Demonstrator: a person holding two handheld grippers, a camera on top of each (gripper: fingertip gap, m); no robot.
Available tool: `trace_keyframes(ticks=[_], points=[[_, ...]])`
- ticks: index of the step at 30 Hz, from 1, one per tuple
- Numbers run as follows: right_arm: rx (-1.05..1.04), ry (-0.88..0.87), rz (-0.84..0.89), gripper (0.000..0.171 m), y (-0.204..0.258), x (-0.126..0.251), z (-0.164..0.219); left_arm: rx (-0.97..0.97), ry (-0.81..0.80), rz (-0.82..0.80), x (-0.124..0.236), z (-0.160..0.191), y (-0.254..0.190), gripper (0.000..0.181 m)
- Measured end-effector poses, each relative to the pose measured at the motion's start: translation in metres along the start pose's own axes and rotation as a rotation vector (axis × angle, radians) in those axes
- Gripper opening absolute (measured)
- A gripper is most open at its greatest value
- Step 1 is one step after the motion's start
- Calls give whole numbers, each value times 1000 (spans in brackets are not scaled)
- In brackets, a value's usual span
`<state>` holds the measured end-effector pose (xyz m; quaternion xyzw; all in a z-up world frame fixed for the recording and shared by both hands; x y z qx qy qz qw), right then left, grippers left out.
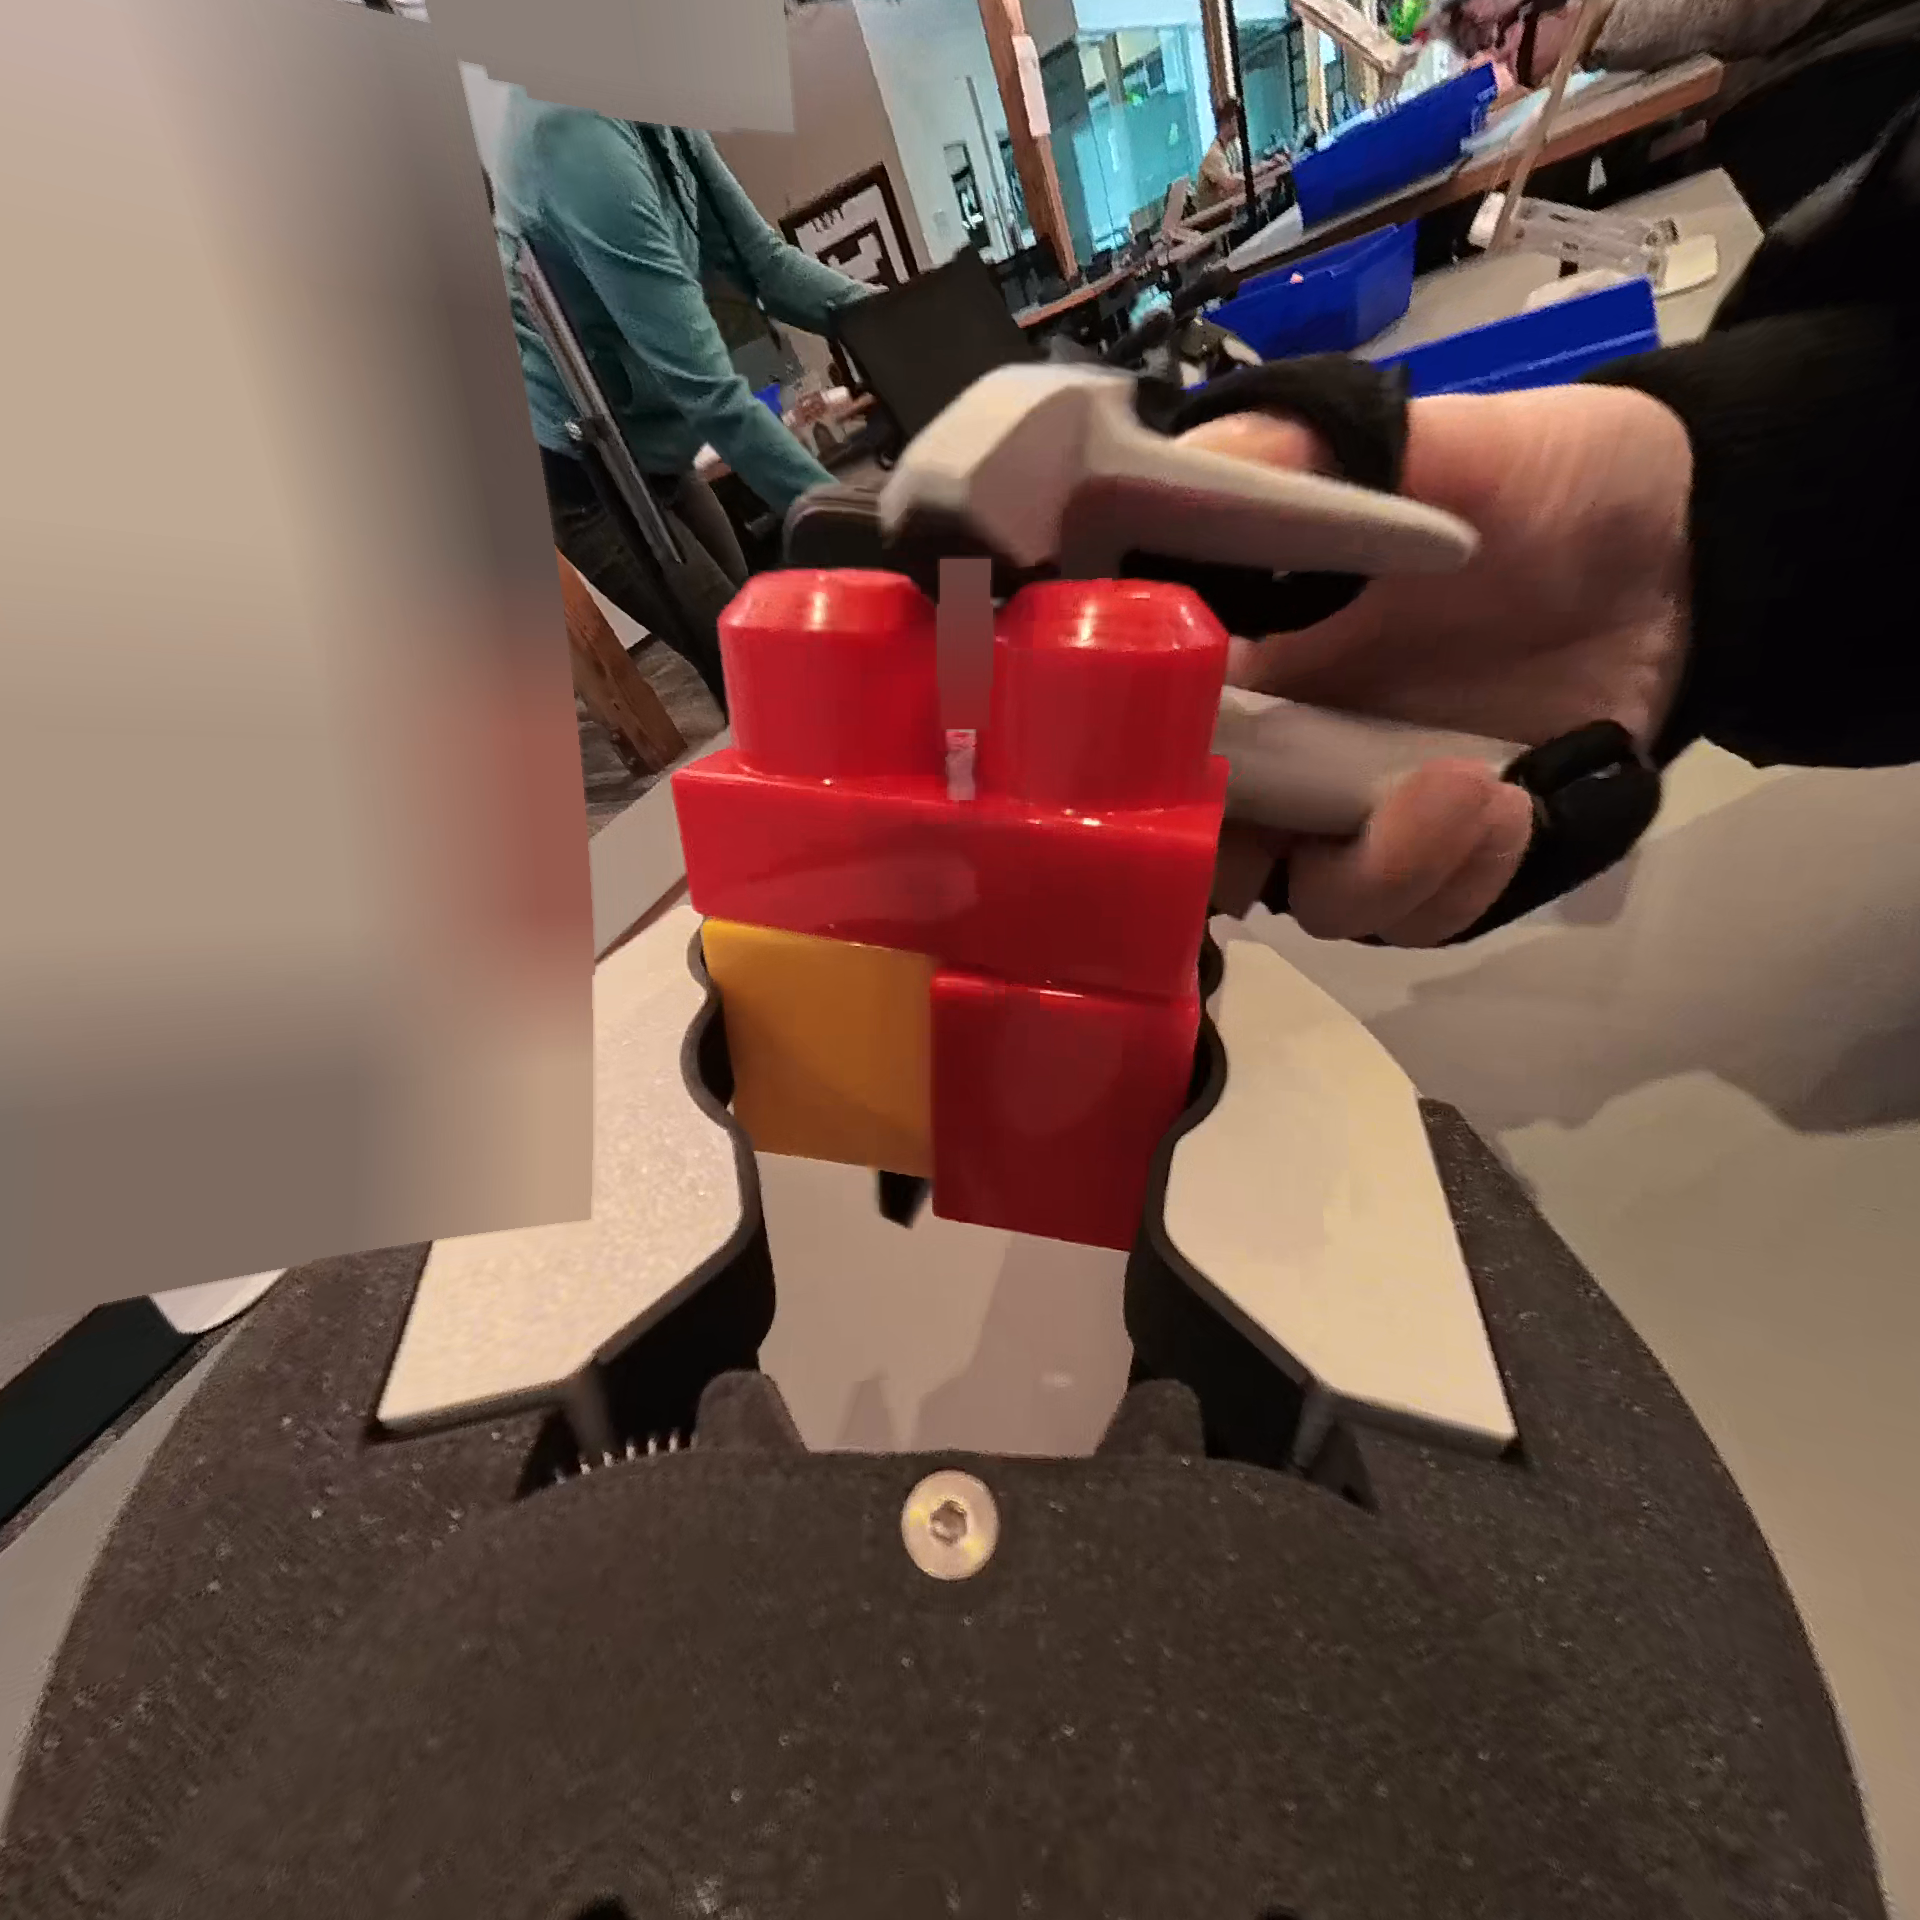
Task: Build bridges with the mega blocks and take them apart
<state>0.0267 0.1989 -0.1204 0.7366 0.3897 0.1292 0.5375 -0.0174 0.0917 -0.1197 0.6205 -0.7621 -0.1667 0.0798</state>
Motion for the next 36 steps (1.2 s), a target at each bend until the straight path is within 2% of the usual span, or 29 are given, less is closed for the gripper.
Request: trace_keyframes(ticks=[3,7,14,25,32,36], points=[[-12,43,-2,114,5,-2,7,-7,-21,-41,5,-2,7,85],[-62,77,20,103,7,-6,14,-51,5,-58,3,-1,5,85],[-77,48,4,98,7,-8,16,-6,-13,-49,5,-2,7,85],[-64,90,-1,99,8,-3,18,-4,-11,-20,3,-2,4,85],[-107,-25,-86,100,5,0,13,-49,-16,-24,2,-4,-1,84],[-91,0,-24,98,2,0,12,-63,19,-23,0,0,-2,84]])
Point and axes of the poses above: each gripper's, where its closed fingertips meet, x back along the fingers, z out of its underside, y = z × x across the jaws, the point moved 9 cm from there along x, back along the fingers, and after that the axes turned 11 degrees about -y, right-handed, at the moved point
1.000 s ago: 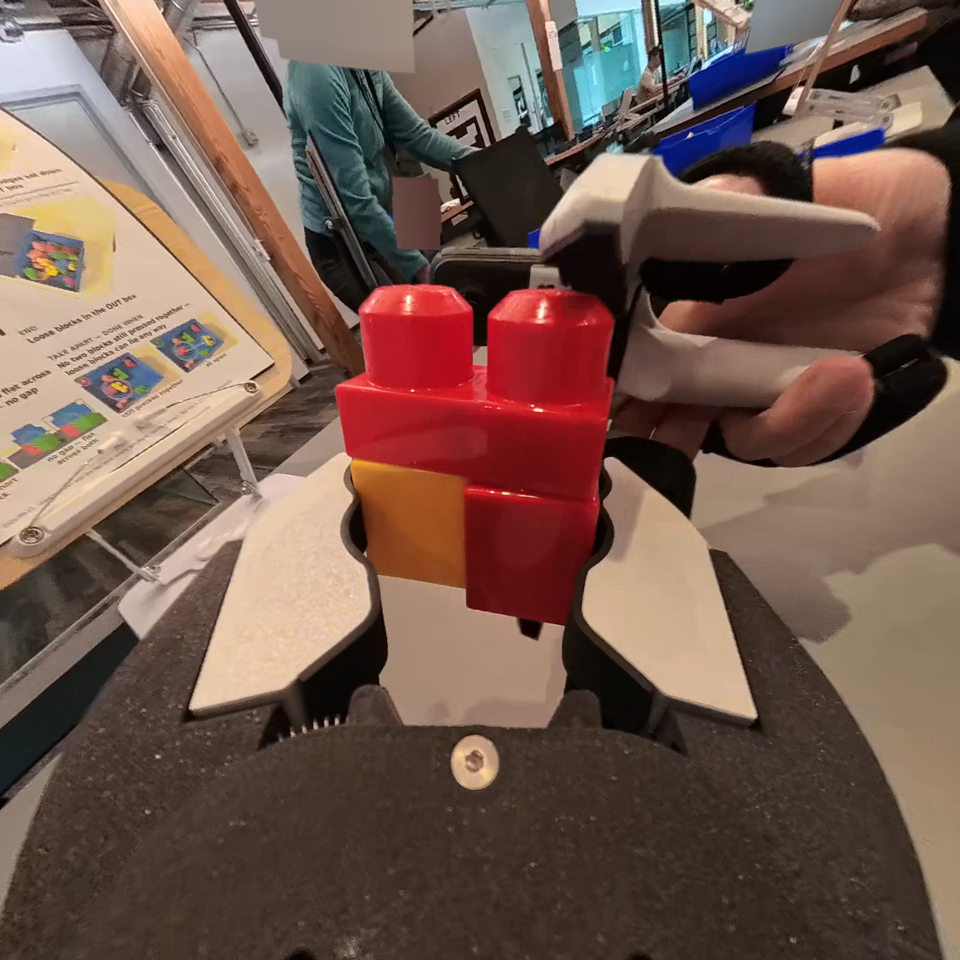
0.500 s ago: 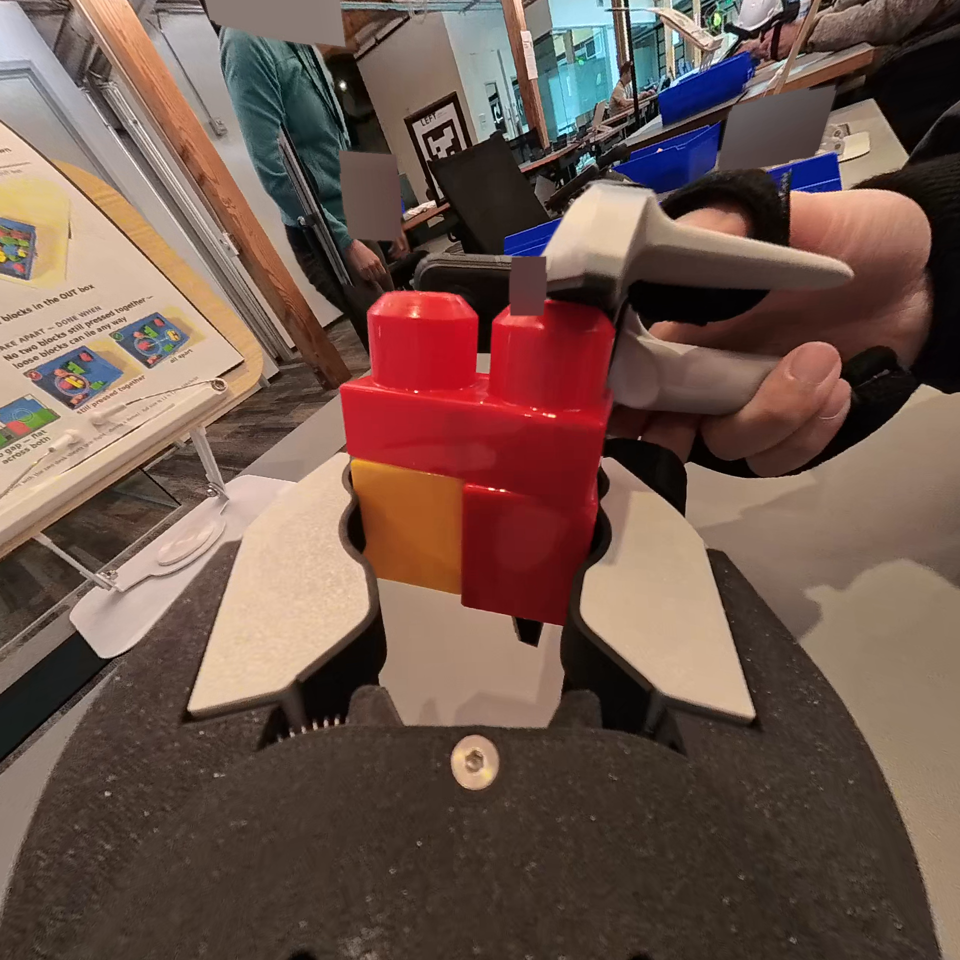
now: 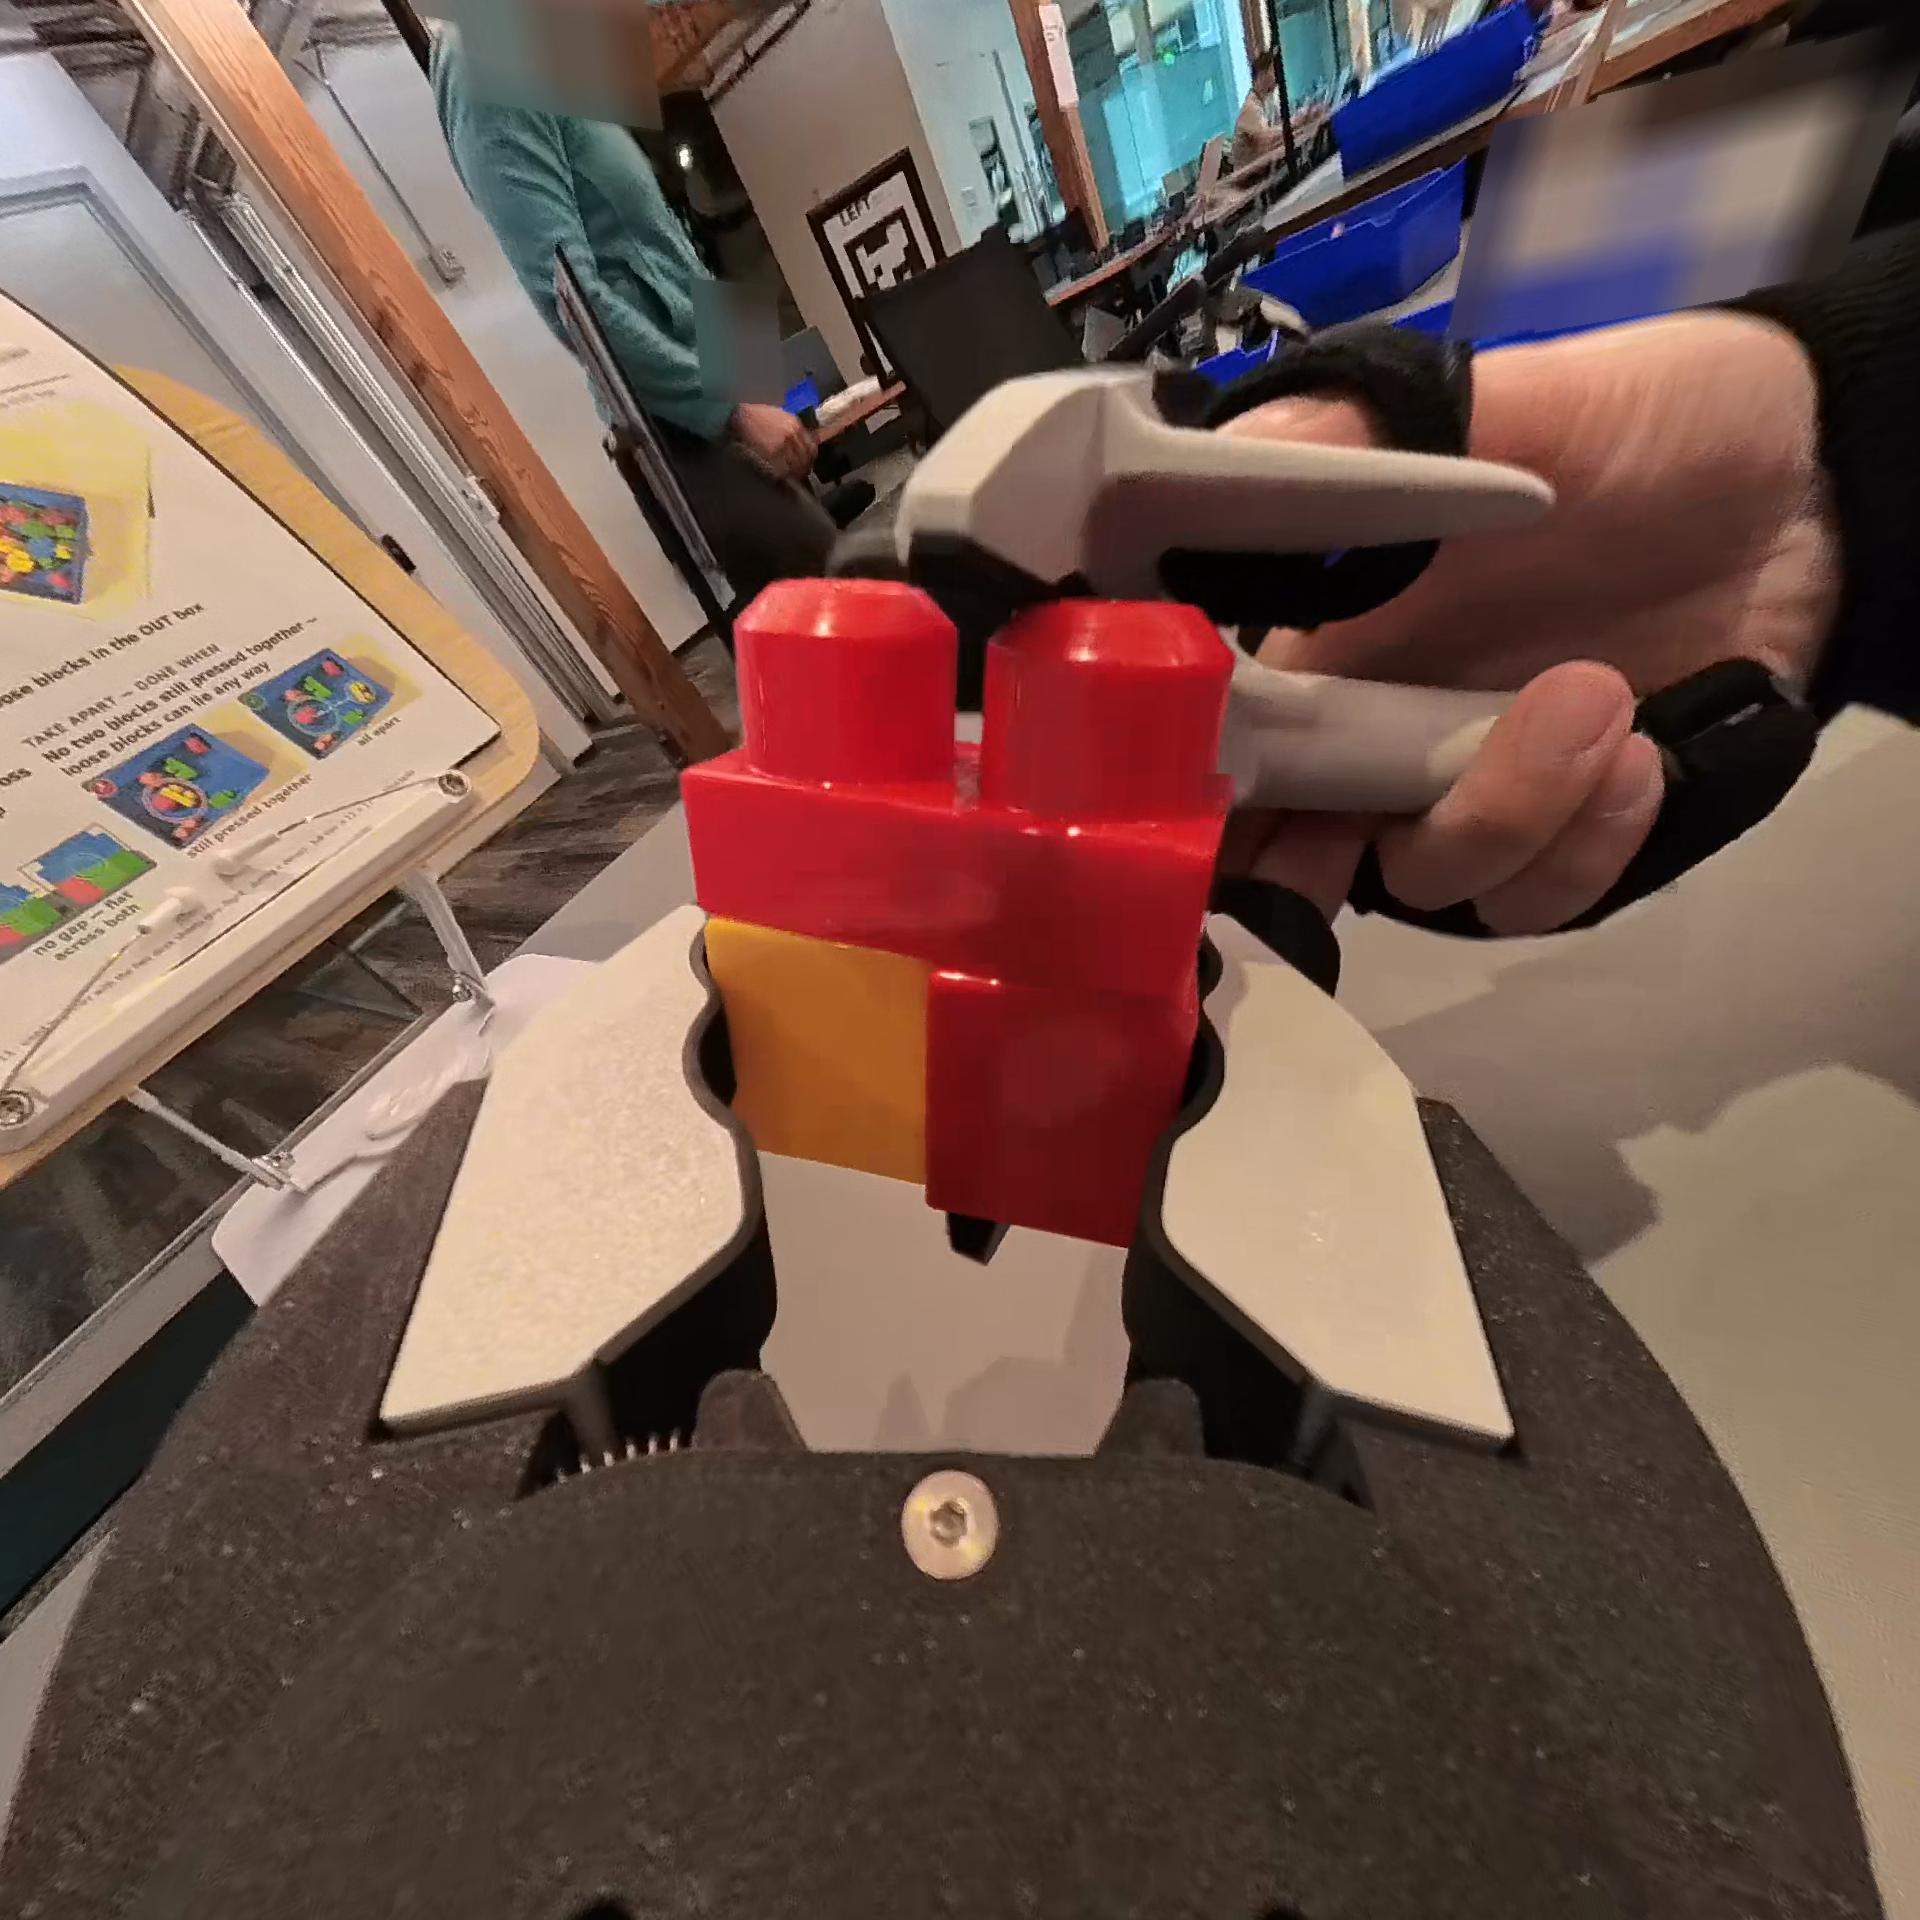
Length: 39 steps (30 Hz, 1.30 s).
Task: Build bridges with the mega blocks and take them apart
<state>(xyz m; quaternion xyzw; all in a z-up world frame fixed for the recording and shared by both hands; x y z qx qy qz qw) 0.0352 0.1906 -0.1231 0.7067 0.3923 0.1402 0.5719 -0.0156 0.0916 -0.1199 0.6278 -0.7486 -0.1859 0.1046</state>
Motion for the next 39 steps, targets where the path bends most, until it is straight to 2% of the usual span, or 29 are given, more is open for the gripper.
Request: trace_keyframes(ticks=[5,8,10,13,15,19,22,27,34,39], points=[[140,69,156,98,6,2,-4,-50,47,-30,-4,4,-2,83],[289,106,335,97,15,2,-8,-127,86,-109,-4,7,0,83],[401,105,427,94,25,0,-11,-132,73,-147,-4,5,1,83],[445,111,479,91,37,-4,-12,-140,35,-213,0,0,5,83],[507,92,535,83,43,-3,-14,-160,74,-272,1,1,10,83],[768,75,701,74,57,-10,-13,-275,180,-377,0,6,13,83],[939,110,825,73,57,-22,-6,-356,199,-398,-4,4,7,82],[950,168,810,45,44,-28,-2,-387,202,-422,-5,0,1,82],[1071,172,826,38,44,-29,-2,-498,227,-489,-6,-4,-1,82],[1104,154,859,37,38,-31,-3,-478,256,-500,-7,0,-1,81]])
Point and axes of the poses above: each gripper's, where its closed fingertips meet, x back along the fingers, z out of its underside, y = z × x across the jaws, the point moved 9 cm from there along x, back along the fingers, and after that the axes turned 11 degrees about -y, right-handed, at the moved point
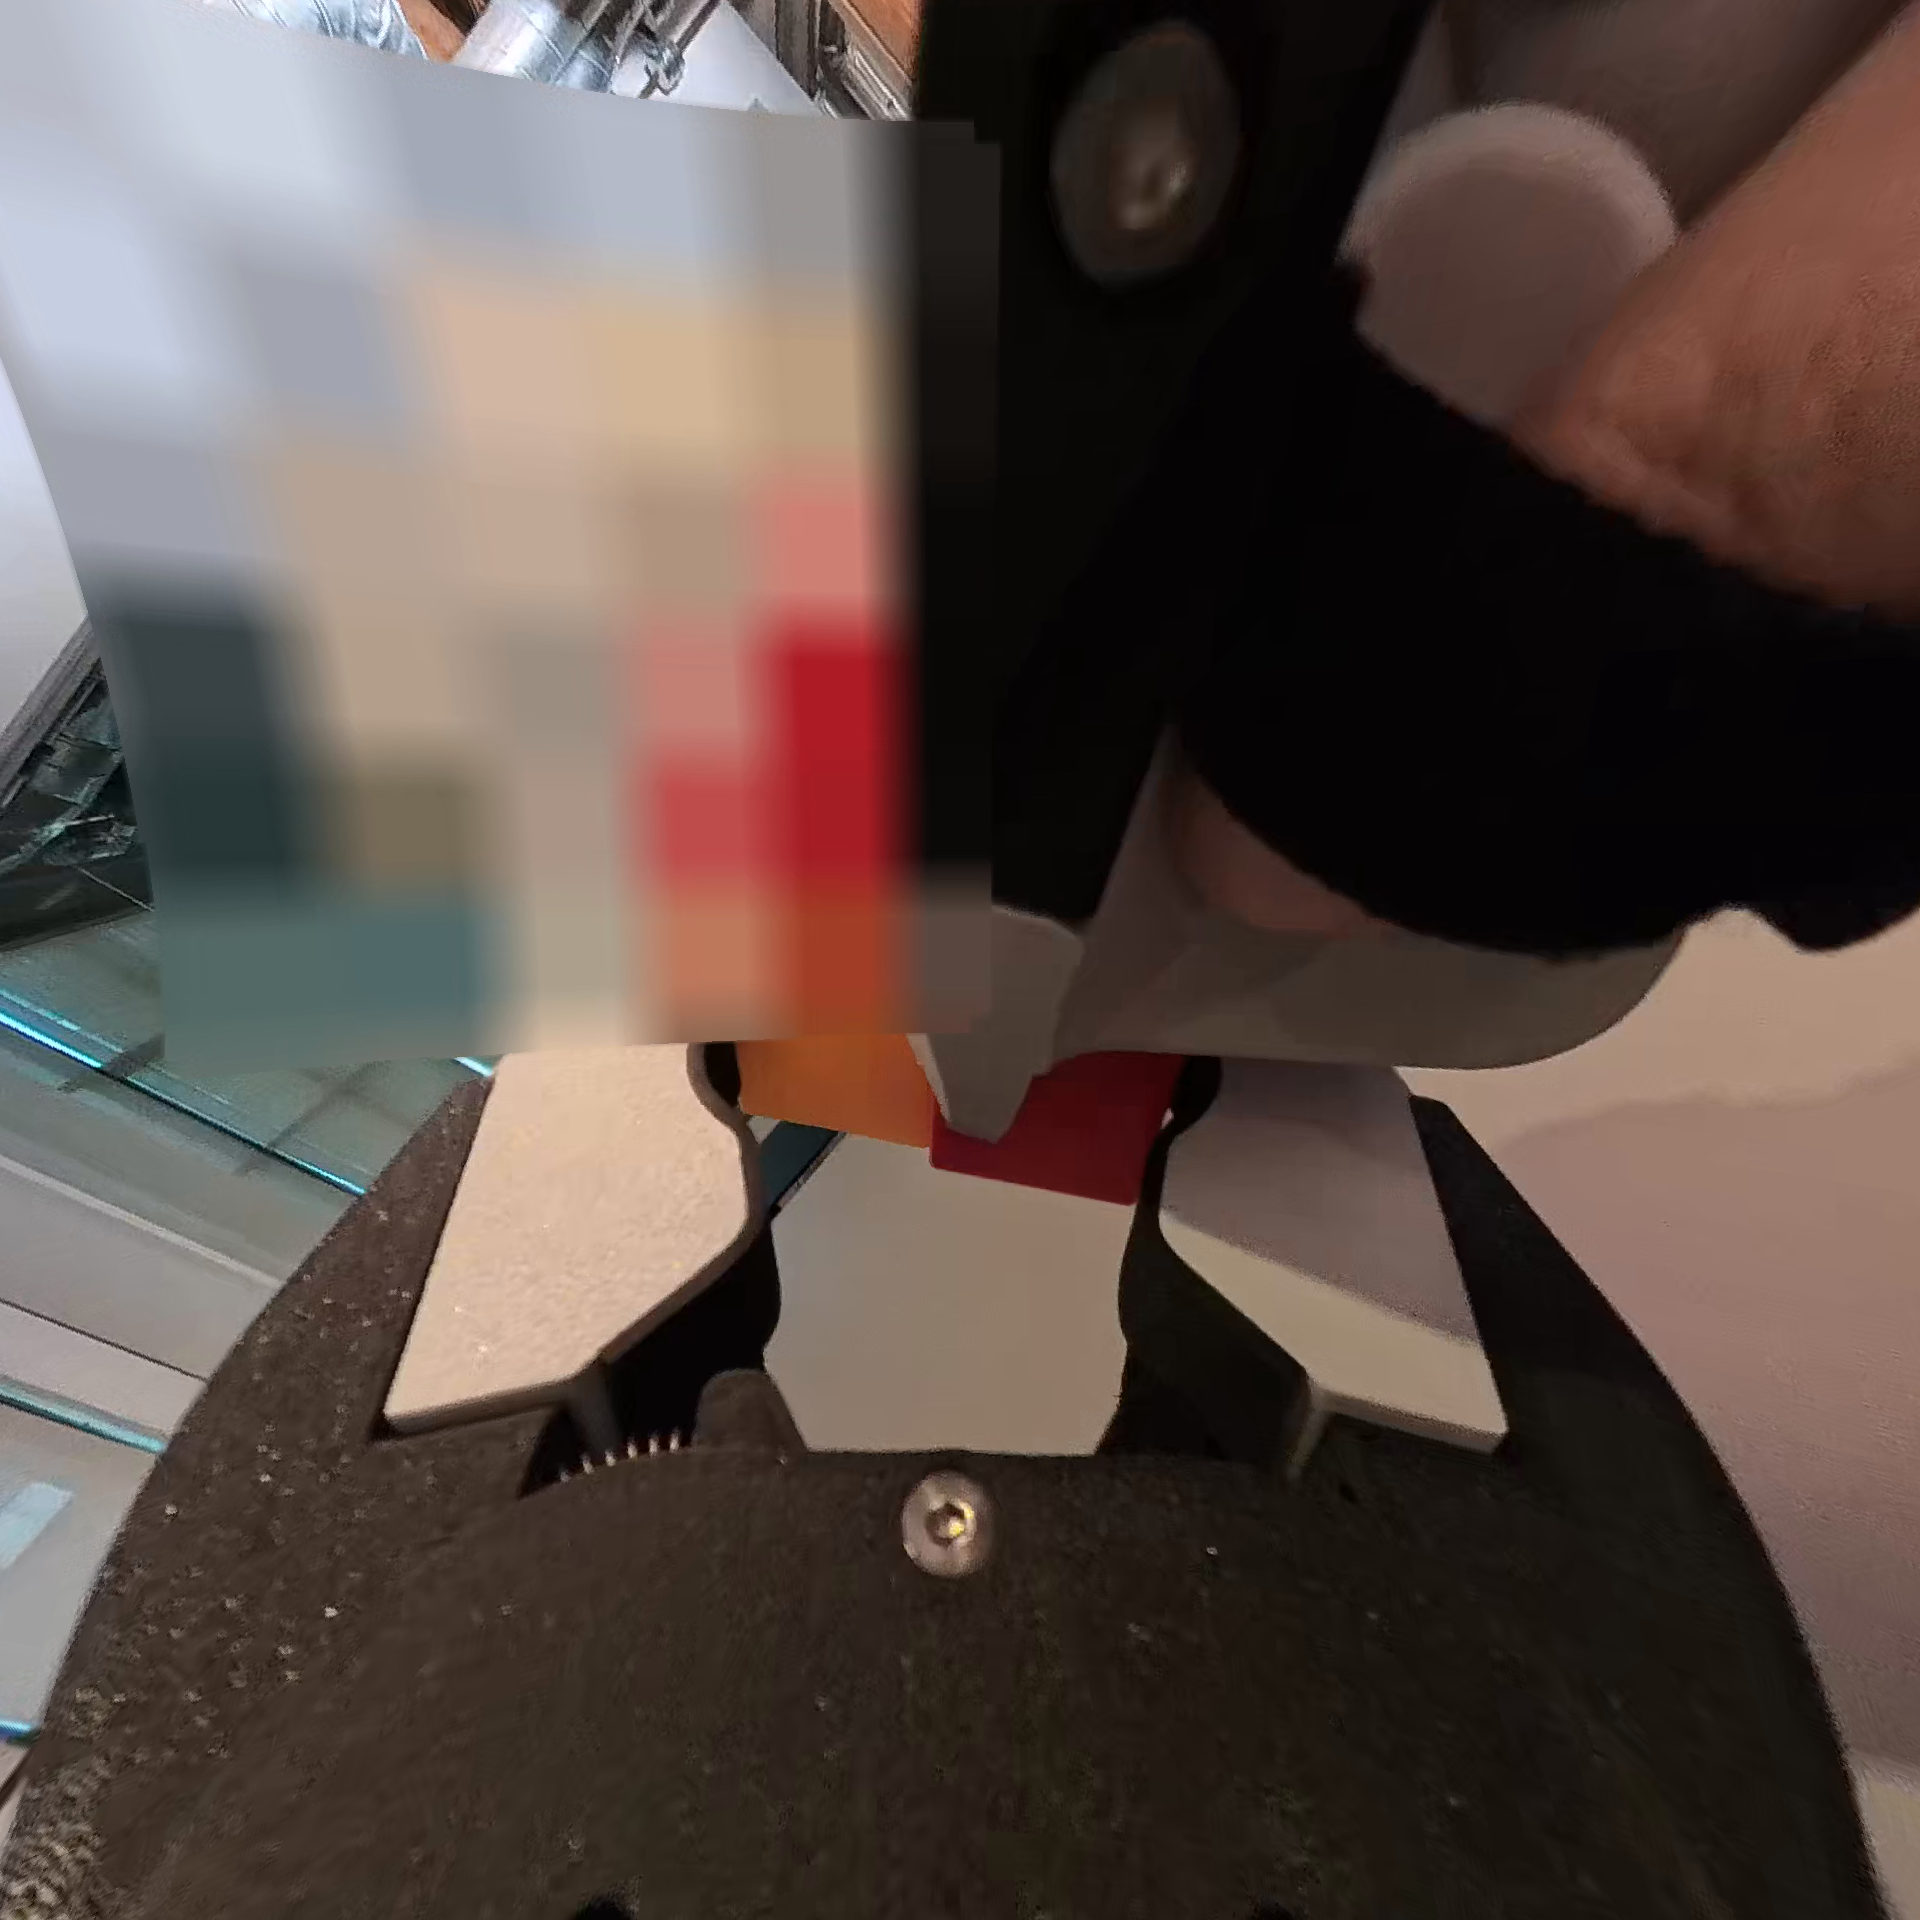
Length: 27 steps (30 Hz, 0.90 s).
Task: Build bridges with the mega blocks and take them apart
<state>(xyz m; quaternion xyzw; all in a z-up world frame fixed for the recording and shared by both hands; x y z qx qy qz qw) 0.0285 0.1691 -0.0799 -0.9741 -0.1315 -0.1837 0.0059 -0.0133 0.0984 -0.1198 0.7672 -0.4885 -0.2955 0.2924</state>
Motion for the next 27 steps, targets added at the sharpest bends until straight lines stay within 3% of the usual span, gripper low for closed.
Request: trace_keyframes(ticks=[20,27], points=[[-2,88,16,49,-4,-2,-1,-26,14,-1,-2,-4,-7,81],[3,95,15,42,-2,-5,-4,-15,27,-24,-1,-2,-5,81]])
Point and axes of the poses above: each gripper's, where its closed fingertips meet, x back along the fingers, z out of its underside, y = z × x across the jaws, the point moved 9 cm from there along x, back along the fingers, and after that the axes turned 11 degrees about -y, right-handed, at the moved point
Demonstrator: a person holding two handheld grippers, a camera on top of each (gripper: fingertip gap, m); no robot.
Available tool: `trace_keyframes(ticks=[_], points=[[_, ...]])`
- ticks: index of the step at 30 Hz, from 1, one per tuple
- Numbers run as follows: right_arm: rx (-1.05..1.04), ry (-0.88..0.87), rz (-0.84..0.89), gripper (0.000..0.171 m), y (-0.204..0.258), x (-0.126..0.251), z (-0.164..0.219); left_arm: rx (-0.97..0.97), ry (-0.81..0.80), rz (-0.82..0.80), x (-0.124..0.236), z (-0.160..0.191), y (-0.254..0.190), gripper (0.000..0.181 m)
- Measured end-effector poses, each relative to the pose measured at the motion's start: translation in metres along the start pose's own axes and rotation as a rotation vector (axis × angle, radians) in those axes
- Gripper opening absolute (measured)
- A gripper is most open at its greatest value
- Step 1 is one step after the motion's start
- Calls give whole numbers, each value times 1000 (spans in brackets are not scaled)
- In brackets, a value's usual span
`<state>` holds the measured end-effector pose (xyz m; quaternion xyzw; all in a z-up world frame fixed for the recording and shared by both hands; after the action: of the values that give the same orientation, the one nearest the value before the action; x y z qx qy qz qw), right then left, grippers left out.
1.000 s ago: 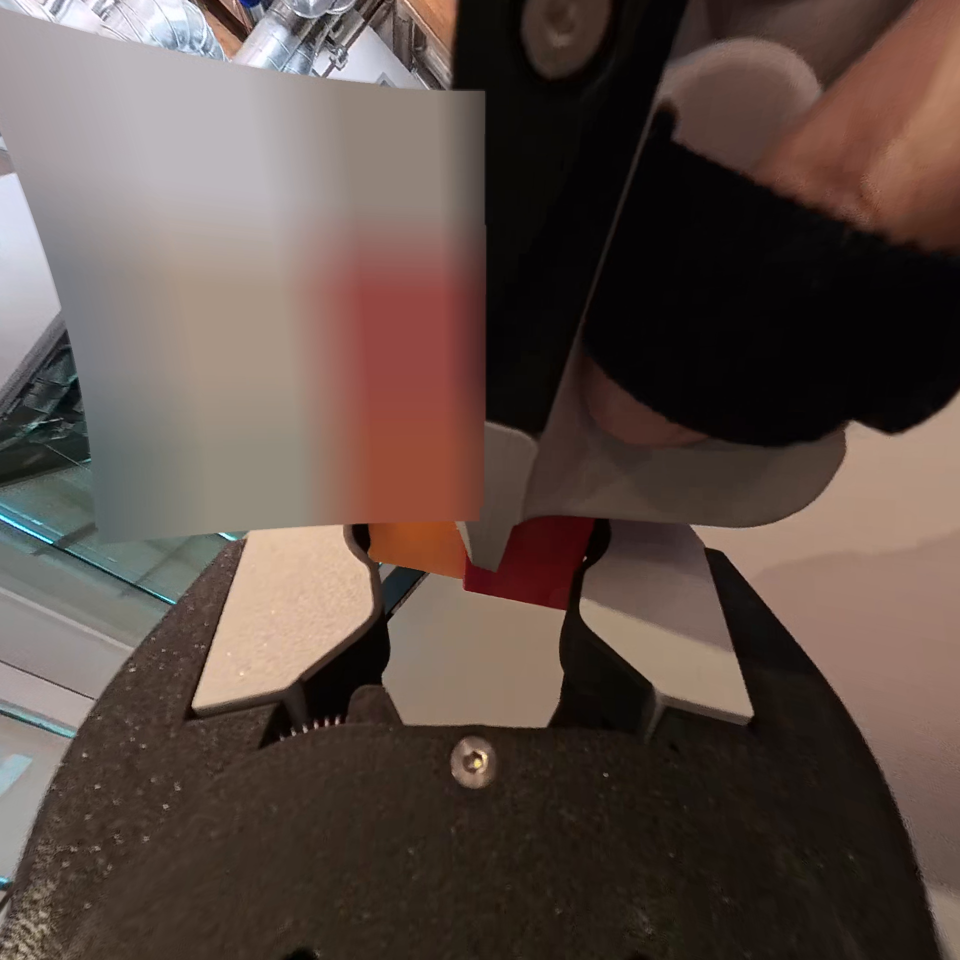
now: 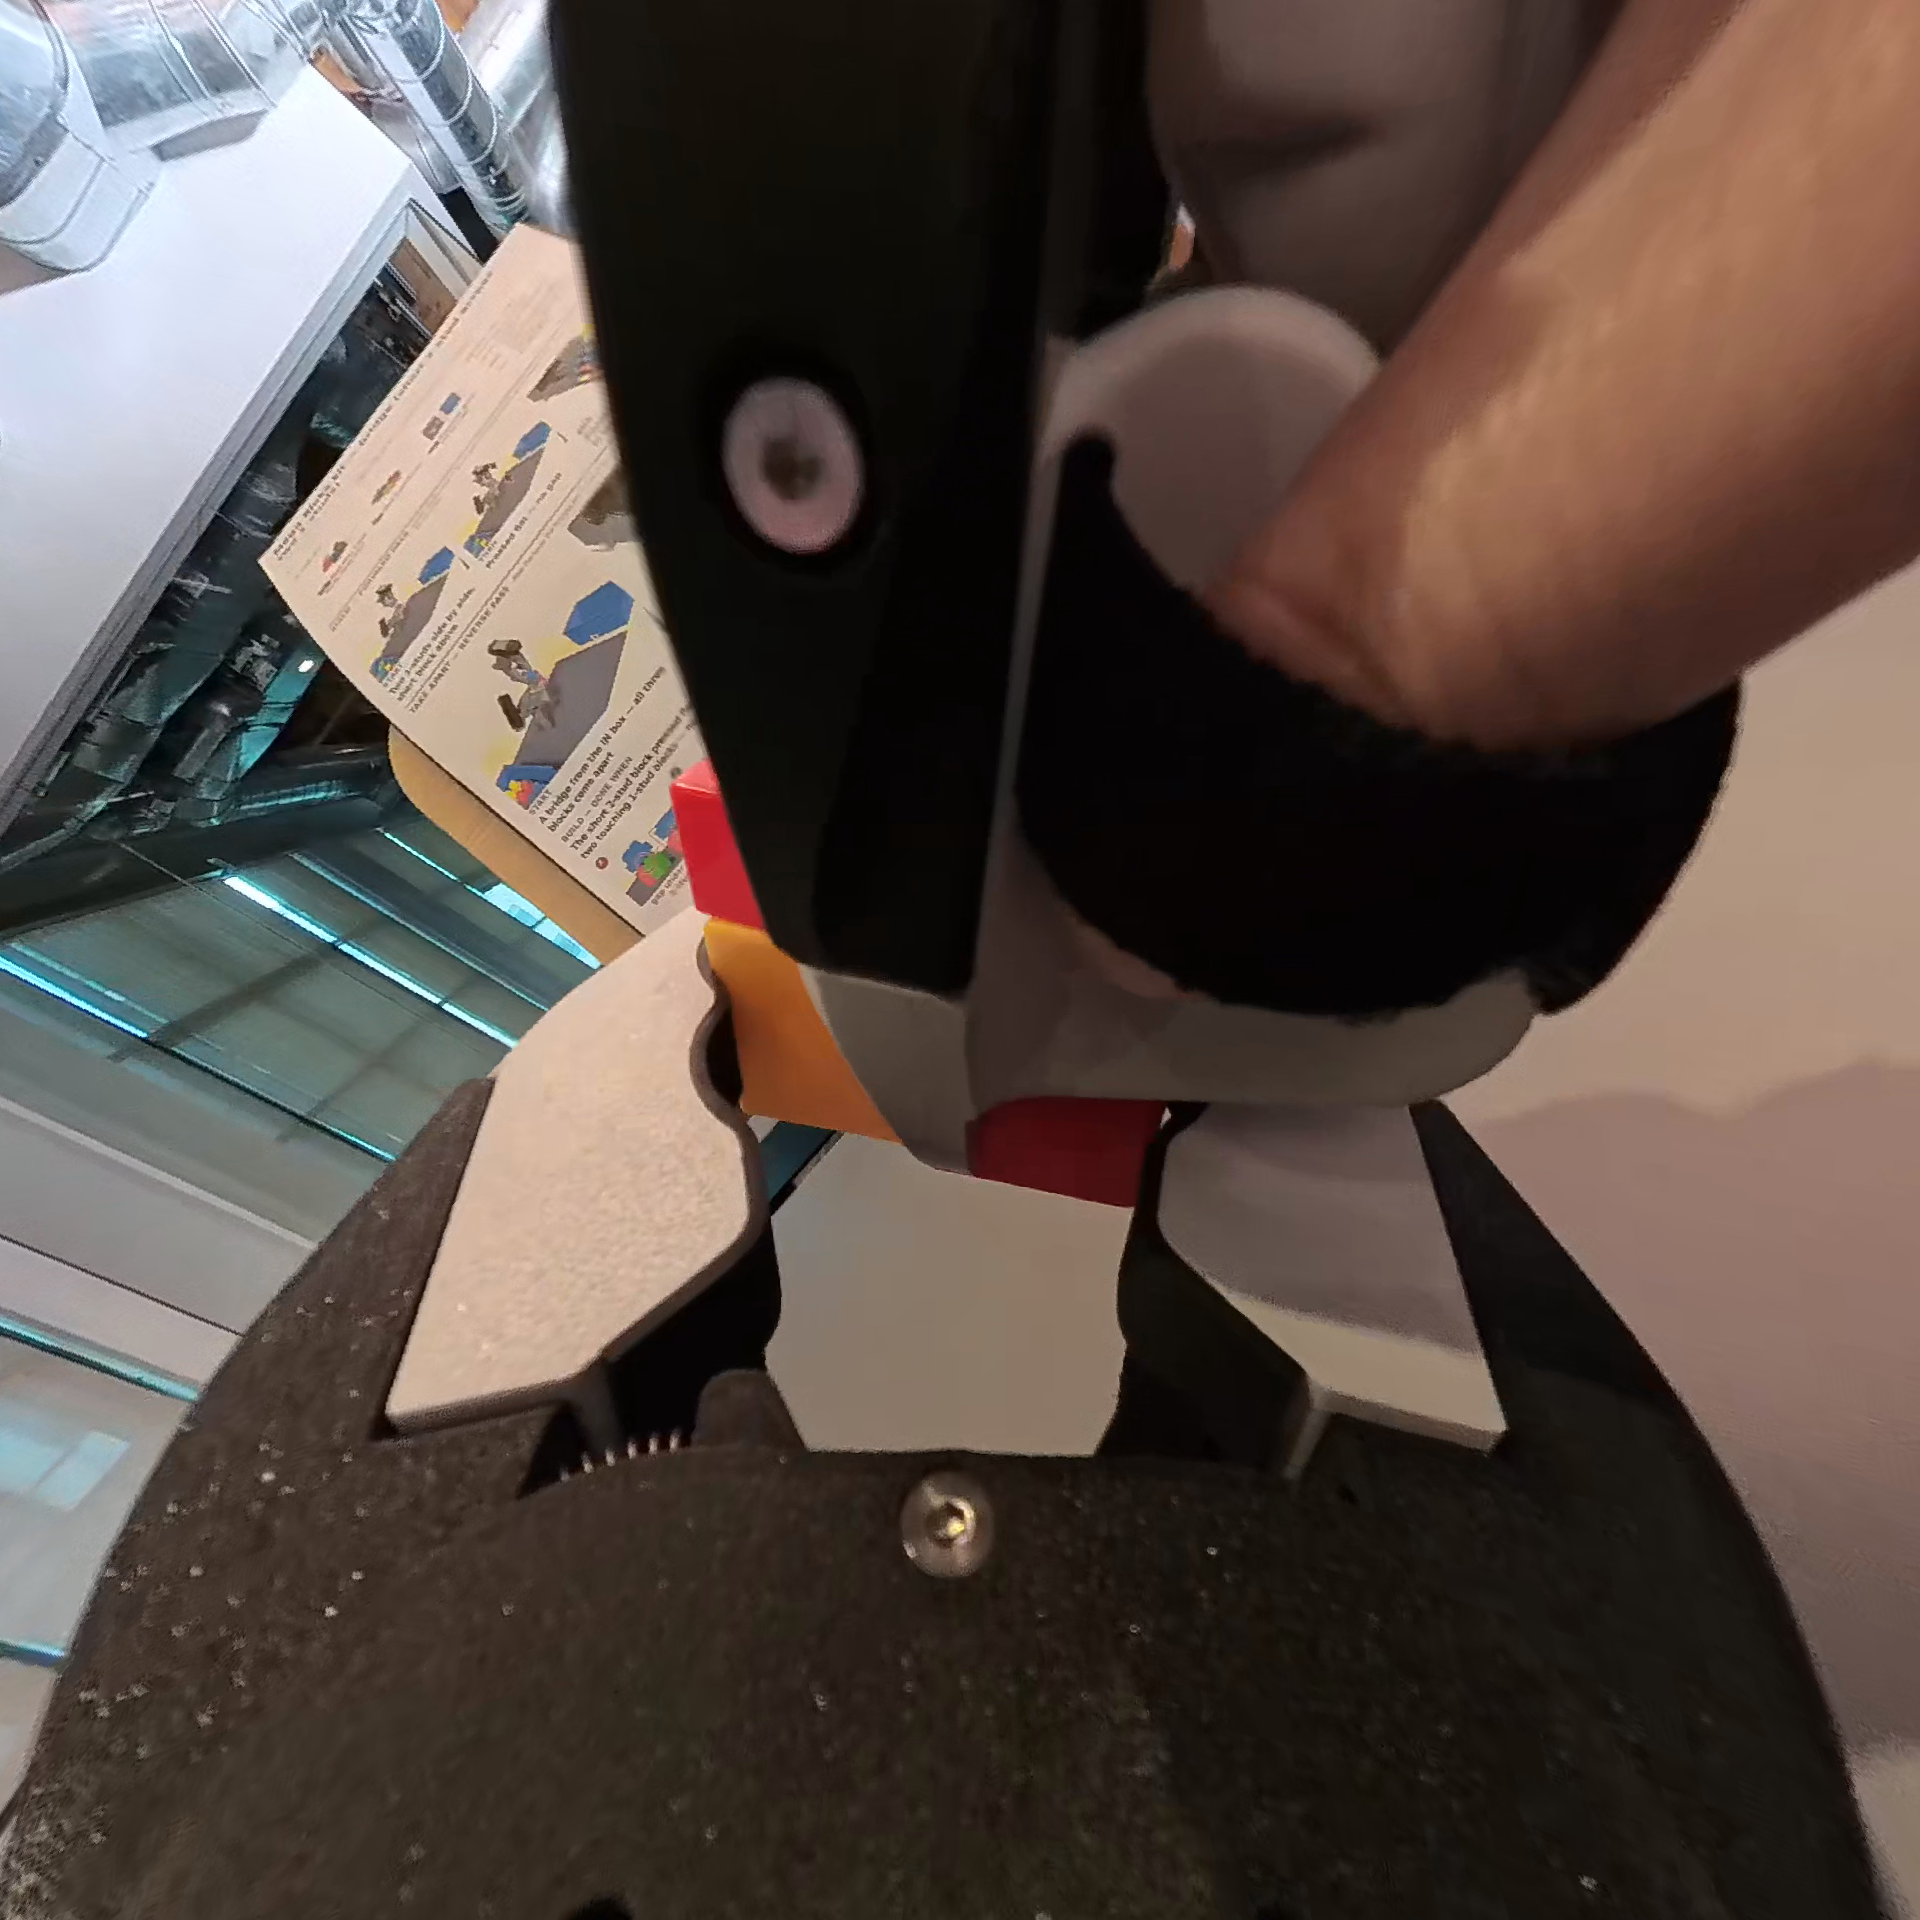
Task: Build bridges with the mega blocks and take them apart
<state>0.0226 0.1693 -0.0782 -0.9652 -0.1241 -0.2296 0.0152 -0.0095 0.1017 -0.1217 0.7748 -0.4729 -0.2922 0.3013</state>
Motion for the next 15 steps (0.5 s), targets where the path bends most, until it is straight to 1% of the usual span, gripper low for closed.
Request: trace_keyframes(ticks=[6,10,11,12,13,14,15], points=[[26,3,10,42,0,-2,-1,1,7,-10,-1,2,1,81],[37,-50,-5,42,0,-2,-2,-7,-2,-19,0,1,3,81],[48,-65,-6,43,0,-2,-2,-6,-4,-17,0,1,3,81],[50,-62,5,50,-1,-2,-2,-17,-12,-15,1,-1,2,81],[49,-56,16,52,-2,-3,-2,-41,-19,-14,1,-2,-1,81],[35,-57,1,45,-1,-4,-1,-66,-9,-27,1,-3,-2,81],[6,-72,-4,42,-1,-4,-1,-67,-7,-28,0,-2,-2,81]])
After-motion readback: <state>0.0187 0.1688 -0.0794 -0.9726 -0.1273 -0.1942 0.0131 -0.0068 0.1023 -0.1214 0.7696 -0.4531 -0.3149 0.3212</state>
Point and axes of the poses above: each gripper's, where its closed fingertips meet, x back along the fingers, z out of its underside, y = z × x across the jaws, the point moved 9 cm from there along x, back along the fingers, and after that the axes turned 11 degrees about -y, right-handed, at the moved point
